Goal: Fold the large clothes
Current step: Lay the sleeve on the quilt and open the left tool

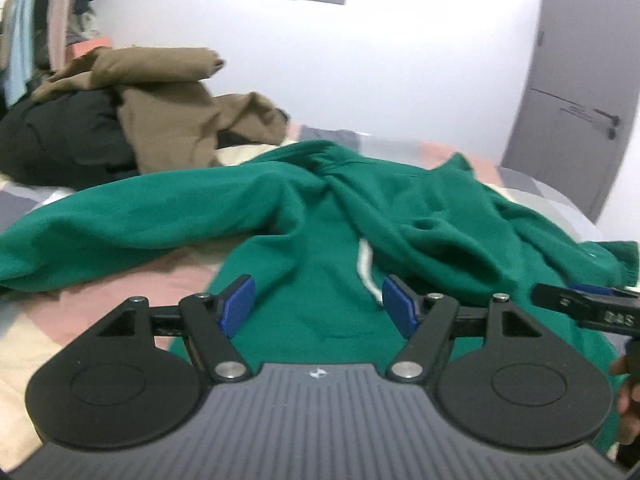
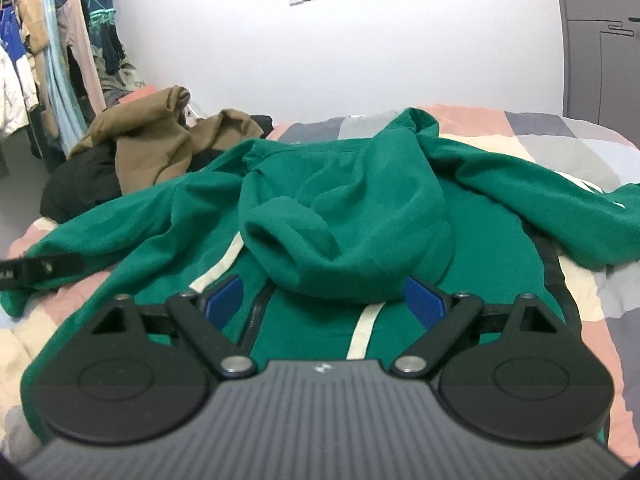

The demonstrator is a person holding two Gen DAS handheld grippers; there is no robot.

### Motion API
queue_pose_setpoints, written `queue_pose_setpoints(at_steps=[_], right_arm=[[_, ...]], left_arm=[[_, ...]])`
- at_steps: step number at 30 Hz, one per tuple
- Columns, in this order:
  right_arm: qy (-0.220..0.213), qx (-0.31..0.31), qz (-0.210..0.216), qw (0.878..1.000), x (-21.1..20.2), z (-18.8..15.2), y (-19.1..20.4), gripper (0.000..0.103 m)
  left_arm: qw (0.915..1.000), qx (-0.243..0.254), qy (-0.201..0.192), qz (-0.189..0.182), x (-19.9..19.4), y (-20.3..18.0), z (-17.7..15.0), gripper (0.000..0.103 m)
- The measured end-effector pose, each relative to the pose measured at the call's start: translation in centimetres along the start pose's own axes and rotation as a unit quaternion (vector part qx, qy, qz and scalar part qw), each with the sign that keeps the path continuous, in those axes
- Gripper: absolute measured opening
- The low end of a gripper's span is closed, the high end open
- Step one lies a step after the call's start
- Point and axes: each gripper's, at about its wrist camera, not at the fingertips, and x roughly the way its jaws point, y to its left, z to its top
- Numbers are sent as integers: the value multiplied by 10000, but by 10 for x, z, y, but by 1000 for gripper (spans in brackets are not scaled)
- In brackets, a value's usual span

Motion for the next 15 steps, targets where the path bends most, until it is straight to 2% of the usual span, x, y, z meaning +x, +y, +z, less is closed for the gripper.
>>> queue_pose_setpoints(at_steps=[4,10,12,13,14,15], right_arm=[[-114,3,-42,9999,-3,0,4,89],[-122,1,-36,9999,8,-1,8,89],[-96,46,-54,9999,16,-2,7,89],[-57,43,-67,10000,21,-3,8,90],[5,17,-99,9999,28,-4,8,99],[31,-8,-135,9999,34,-6,9,102]], left_arm=[[9998,61,-61,-169,-4,-15,-4,76],[9996,169,-1,-213,8,-23,-13,84],[9995,156,102,-252,16,-22,-15,89],[9995,131,153,-253,19,-21,-16,91],[9995,110,186,-232,24,-19,-17,92],[9995,120,190,-211,27,-18,-18,92]])
